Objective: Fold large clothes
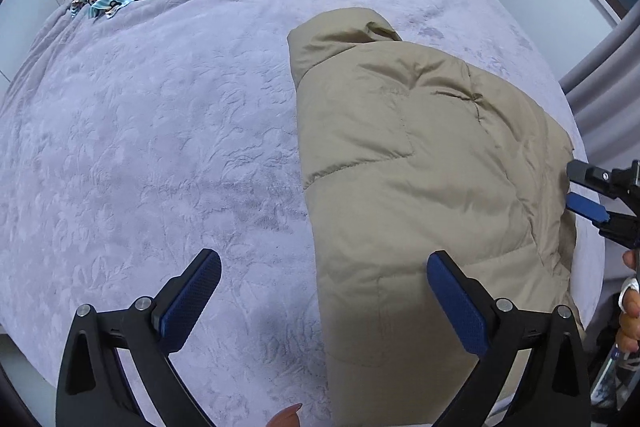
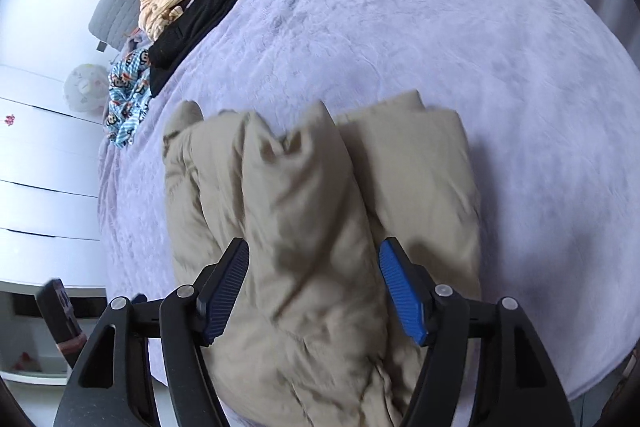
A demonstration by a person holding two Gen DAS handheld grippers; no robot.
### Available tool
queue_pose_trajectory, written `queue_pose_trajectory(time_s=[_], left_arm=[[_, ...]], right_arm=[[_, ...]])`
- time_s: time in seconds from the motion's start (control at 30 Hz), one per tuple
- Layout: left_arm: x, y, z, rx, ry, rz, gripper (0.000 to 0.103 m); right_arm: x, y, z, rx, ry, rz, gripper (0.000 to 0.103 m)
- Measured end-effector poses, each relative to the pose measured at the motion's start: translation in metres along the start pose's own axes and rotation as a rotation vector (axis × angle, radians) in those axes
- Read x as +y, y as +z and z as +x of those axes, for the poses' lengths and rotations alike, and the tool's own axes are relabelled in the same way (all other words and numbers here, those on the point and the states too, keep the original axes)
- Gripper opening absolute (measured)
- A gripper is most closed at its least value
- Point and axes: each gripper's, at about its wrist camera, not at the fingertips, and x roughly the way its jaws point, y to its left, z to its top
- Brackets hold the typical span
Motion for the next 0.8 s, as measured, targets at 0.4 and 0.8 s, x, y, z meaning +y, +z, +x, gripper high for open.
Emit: queue_pose_trajectory(time_s=[0.4,0.8], left_arm=[[-0.020,0.010,0.013,0.048,0.029,-0.007,0.103],[-0.025,0.014,0.021,0.073,0.054,0.007,0.103]], right_arm=[[-0.028,0.043,0.040,0.095,-0.050,0.014,0.012],[-0.055,0.017,-0.017,0.060,-0.025,-0.014,0.073]])
